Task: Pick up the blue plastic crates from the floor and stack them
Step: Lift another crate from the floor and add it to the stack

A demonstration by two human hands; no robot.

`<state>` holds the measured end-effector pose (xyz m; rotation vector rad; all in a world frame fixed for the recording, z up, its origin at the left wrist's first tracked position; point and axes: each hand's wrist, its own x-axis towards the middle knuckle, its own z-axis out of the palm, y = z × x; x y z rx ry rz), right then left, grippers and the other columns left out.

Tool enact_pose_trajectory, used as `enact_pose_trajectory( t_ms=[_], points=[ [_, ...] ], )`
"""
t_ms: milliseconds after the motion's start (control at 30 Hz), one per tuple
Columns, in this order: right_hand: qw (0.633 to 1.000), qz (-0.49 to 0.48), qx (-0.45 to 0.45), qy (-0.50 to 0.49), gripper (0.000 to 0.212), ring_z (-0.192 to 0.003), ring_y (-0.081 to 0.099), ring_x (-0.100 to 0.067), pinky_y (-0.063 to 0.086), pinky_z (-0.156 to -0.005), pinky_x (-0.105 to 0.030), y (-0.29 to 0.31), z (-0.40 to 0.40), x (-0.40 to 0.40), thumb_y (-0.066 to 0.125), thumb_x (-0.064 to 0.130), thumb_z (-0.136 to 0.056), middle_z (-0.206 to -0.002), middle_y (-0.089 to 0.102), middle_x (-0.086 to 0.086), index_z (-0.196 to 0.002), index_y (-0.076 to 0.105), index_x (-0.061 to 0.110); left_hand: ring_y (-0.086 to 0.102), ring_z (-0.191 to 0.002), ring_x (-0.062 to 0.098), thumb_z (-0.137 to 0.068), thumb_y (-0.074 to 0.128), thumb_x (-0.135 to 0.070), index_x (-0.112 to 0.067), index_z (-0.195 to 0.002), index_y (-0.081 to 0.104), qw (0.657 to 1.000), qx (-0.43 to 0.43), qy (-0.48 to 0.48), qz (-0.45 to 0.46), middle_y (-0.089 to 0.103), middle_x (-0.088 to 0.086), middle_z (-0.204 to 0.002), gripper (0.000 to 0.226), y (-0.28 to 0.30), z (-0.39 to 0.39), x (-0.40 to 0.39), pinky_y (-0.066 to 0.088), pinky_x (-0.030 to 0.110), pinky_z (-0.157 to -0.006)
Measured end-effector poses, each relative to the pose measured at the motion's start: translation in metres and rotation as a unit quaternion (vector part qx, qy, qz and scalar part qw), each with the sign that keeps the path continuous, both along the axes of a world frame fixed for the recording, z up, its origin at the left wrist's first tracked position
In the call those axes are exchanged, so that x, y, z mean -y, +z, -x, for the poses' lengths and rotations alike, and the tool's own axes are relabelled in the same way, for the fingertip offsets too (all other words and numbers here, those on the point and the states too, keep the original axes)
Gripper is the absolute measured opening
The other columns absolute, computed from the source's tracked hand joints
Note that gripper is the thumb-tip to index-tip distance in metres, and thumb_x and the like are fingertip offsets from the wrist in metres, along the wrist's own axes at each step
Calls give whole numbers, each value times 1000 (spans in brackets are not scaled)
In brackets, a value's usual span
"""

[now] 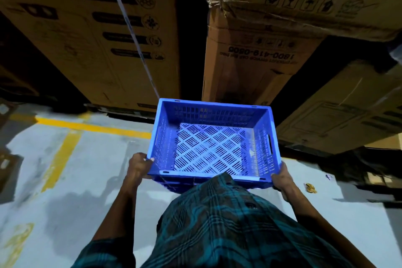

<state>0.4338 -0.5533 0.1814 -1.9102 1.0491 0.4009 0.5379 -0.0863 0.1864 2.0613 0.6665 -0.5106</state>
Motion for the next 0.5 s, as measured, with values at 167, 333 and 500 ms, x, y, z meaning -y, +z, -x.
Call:
enact_pose_trajectory(
  t_ms=[167,333,500],
  points=[
    [982,16,46,-184,46,-88,66,-39,62,-57,-42,-1,7,1,57,-4,-85,-115,63,-23,-129,53,11,66,-72,31,-94,61,-11,0,-110,56,995,-15,10,96,60,21,-106,20,9,10,3,58,39,-44],
    [976,-35,94,-194,48,-78,64,-31,58,-53,-27,0,19,8,59,-11,-84,-107,68,-21,-127,55,10,65,-95,38,-97,56,-14,-10,-113,49,991,-1,9,132,57,21,-116,18,-1,21,3,59,54,-71],
    [995,19,79,-66,45,-95,62,-29,47,-75,-36,3,25,-10,48,-4,-85,-123,65,-19,-125,56,16,64,-99,41,-99,54,-15,-4,-126,47,991,20,20,132,58,20,-116,30,-3,27,6,57,59,-76]
  ],
)
